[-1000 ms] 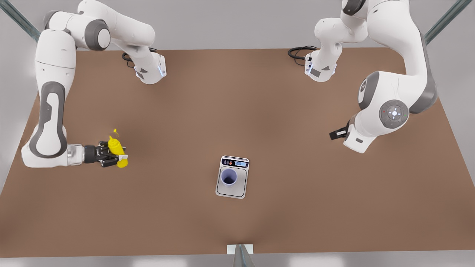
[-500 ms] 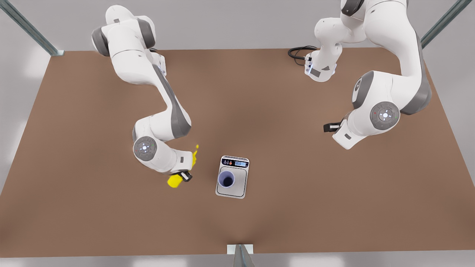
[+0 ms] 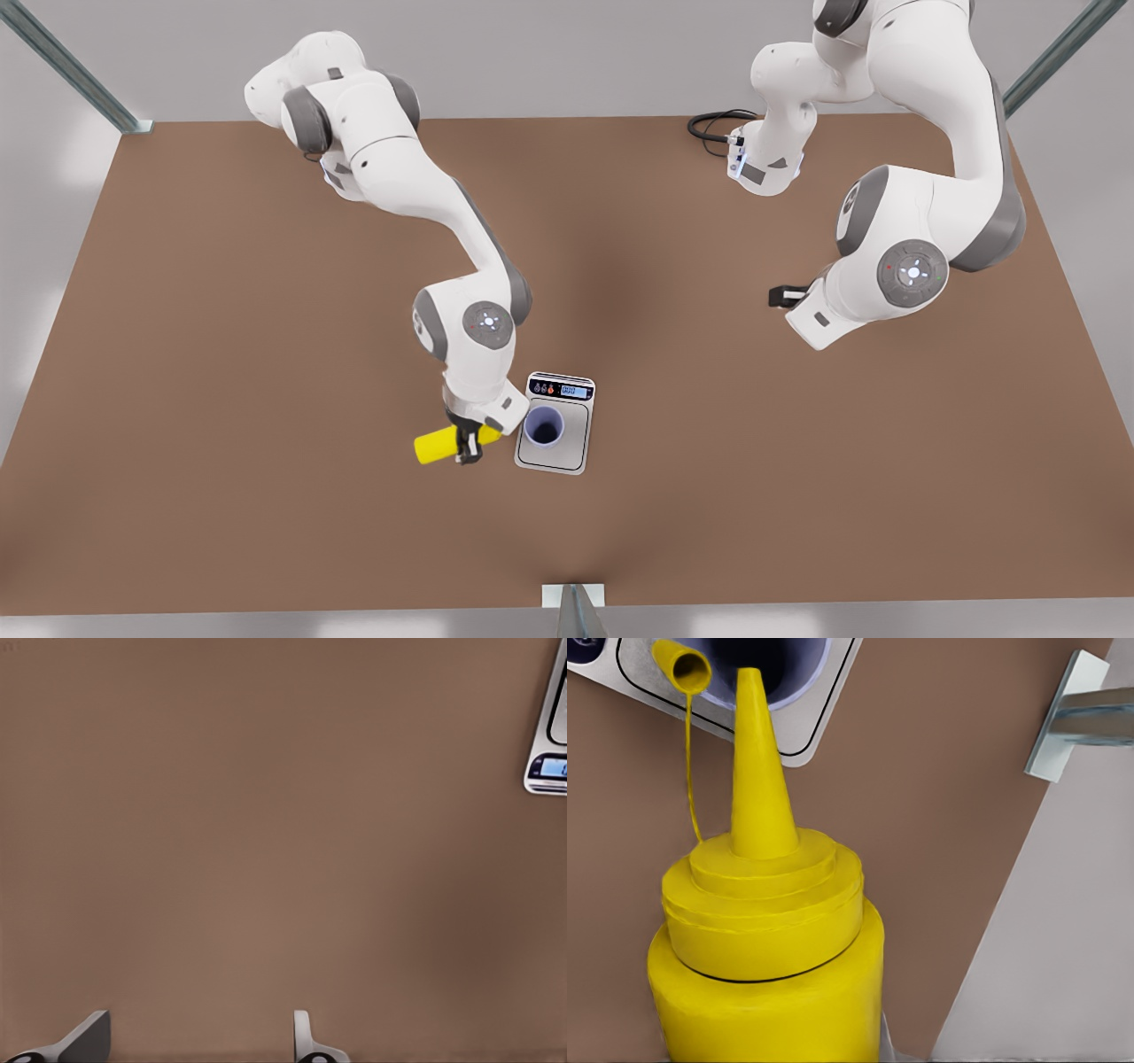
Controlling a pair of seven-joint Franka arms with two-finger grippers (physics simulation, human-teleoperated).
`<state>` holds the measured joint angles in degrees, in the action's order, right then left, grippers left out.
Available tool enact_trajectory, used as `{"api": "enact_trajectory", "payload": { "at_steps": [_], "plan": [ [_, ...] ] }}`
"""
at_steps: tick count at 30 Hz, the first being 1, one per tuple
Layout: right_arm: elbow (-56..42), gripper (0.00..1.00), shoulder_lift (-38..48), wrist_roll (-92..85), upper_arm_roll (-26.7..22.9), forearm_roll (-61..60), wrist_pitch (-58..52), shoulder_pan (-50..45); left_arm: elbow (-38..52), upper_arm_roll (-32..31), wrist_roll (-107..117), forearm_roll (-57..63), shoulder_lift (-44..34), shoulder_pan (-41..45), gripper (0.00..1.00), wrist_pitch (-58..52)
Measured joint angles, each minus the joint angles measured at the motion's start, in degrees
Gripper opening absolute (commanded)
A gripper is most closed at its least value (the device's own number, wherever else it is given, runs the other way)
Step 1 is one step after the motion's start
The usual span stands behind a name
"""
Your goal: Move cup to the weight, pick up sauce bottle, pour sauce
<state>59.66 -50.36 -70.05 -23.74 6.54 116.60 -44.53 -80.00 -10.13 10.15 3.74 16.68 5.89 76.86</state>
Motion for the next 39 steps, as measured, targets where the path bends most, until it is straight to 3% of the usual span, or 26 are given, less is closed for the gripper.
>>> {"api": "enact_trajectory", "payload": {
  "at_steps": [11,23,39],
  "plan": [
    [-1.26,0.57,-6.79,17.23,-7.06,5.93,4.75,-5.81,0.01,-0.03,-1.81,-0.01,-0.05,0.09,1.0,-0.39],
    [-0.46,0.57,-5.84,25.72,-7.59,6.4,5.2,-8.91,0.0,-0.04,-2.84,0.03,0.17,0.17,1.0,-0.42],
    [2.78,0.57,-4.27,23.36,-9.45,7.86,1.8,-10.92,0.09,-0.74,-3.39,0.07,0.26,0.01,1.0,-0.42]
  ]
}}
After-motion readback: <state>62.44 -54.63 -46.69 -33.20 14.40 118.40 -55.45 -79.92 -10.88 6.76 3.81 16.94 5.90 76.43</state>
